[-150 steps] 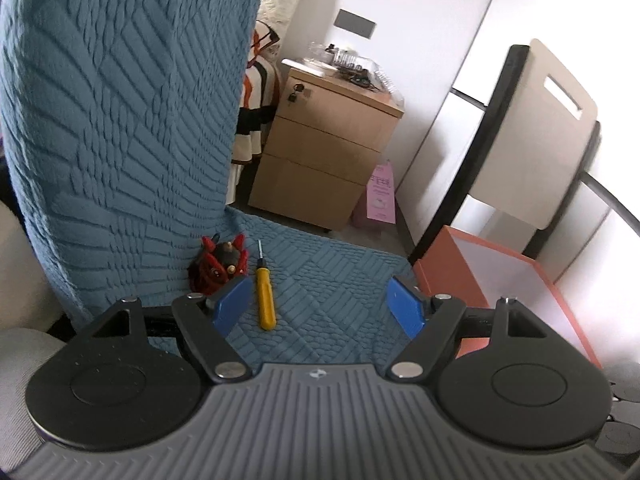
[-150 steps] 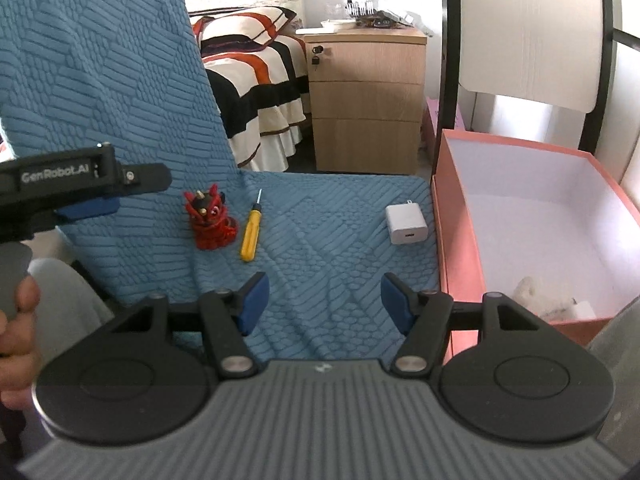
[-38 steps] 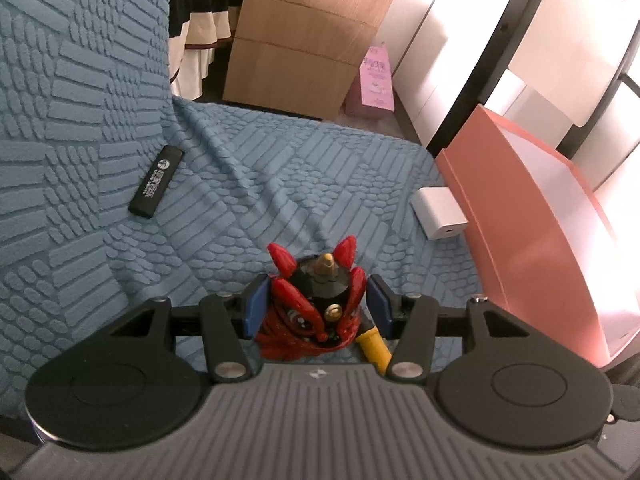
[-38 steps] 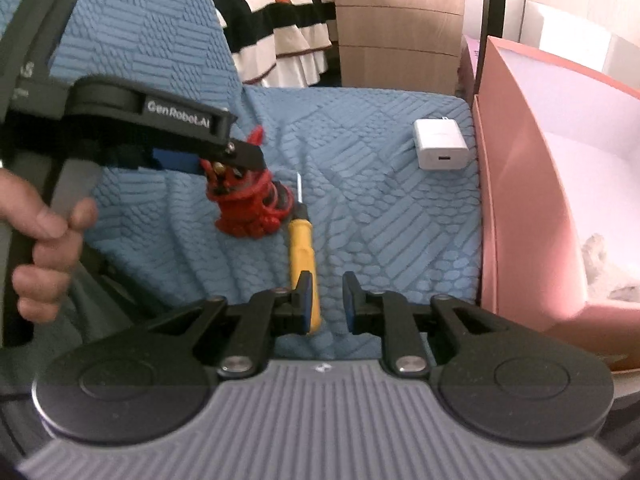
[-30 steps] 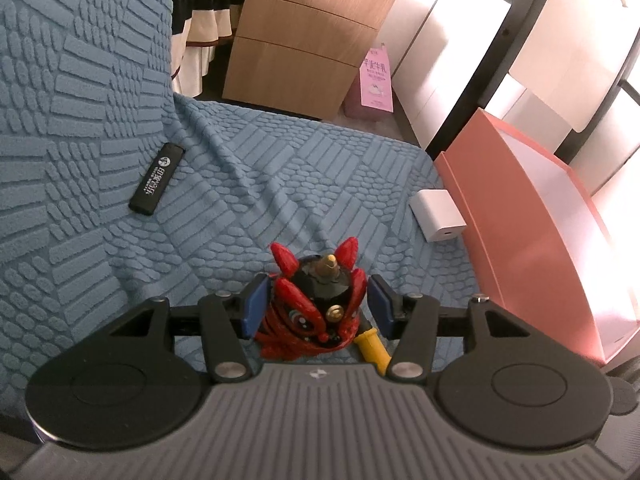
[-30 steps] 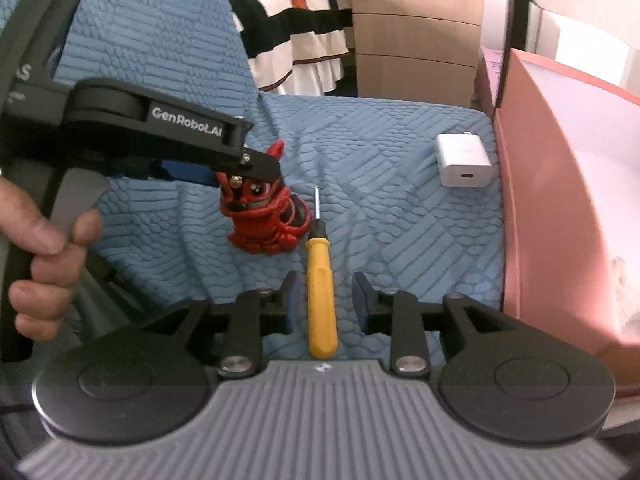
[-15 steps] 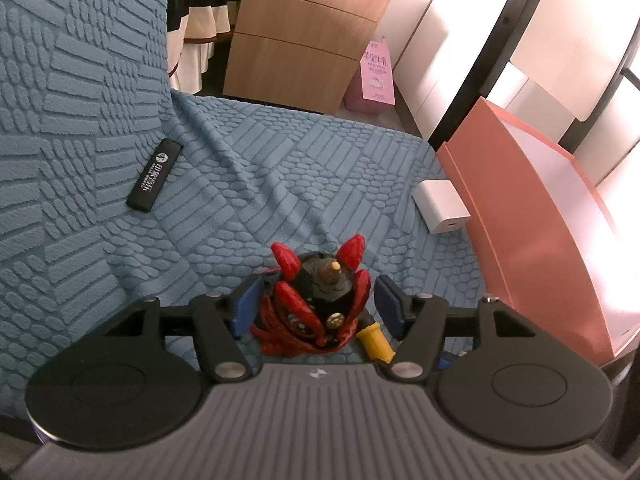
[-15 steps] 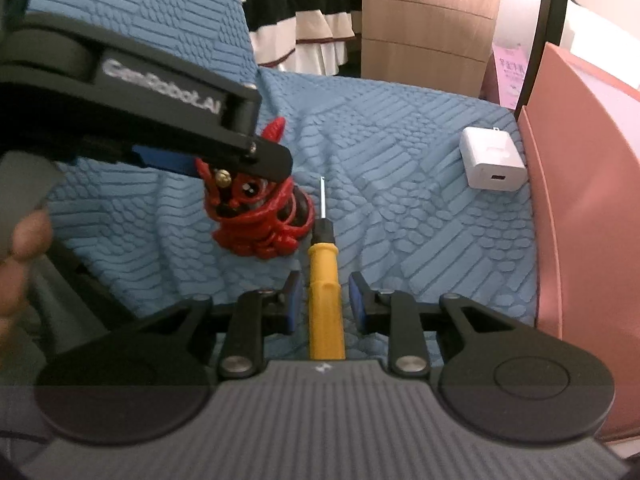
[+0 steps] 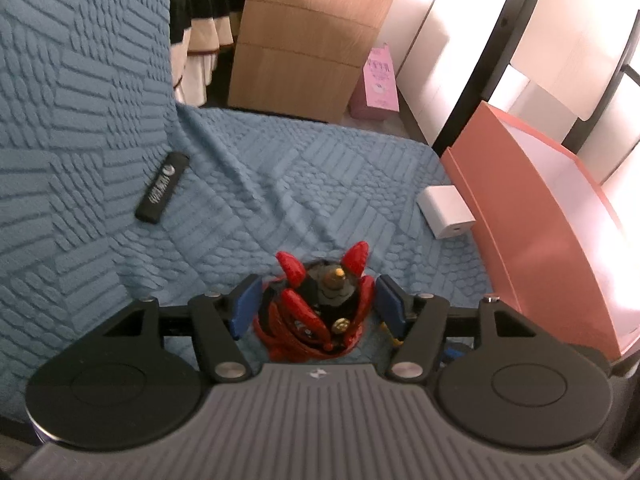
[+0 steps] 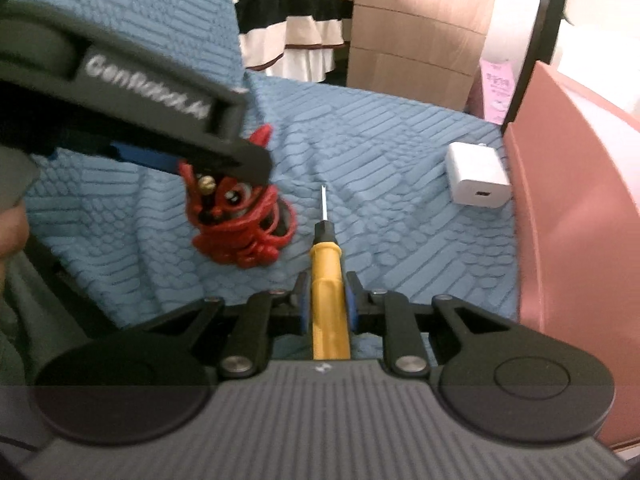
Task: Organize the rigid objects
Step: 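Lift the screwdriver with the right gripper while the left gripper lifts the figurine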
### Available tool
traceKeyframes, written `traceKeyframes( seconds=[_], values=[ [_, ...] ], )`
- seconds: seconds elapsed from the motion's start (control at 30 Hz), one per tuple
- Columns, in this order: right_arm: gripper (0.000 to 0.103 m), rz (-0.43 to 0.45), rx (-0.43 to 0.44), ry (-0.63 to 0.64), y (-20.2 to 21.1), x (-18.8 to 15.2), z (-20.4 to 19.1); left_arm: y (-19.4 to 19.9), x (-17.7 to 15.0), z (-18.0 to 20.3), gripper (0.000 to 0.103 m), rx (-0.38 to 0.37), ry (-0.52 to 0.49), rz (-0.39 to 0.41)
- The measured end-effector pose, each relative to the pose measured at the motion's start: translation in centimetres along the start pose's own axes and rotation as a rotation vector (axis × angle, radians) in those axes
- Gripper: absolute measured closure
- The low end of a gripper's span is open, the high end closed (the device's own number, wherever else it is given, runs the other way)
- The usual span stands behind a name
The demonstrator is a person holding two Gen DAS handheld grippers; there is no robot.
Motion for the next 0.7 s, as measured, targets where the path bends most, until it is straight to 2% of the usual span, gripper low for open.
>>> traceKeyframes(
  seconds=[0.23,0.4,0.5,0.7],
  values=[
    [0.082,0.003,-0.052,-0.041,0.3,-0.3,1.9,-0.2,0.0,0.1,0.035,-0.013,0.008,-0.005],
    [0.082,-0.04,-0.077,-0.086,-0.2,-0.8,3.3,-0.4,-0.1,0.2,0.035,-0.009,0.003,-0.008],
    [0.081,-0.089,-0.048,-0.149,-0.6,-1.3,4.0,-0.6,-0.1,0.3,0.035,-0.004,-0.001,-0.007],
    [0.08,-0.101,-0.028,-0.173,-1.0,-1.5,4.1,-1.0,-0.2,0.3,0.035,0.001,-0.006,-0.011]
  ],
)
Point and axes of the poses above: each gripper's, at about its wrist camera, not at the fingertips, and y roughly against the way its jaws point, z to its right, x to its top, the point moved 6 cm from there along -y, roughly the way its jaws point, and after that the axes turned 4 degrees about -x, right-handed, at the moved point
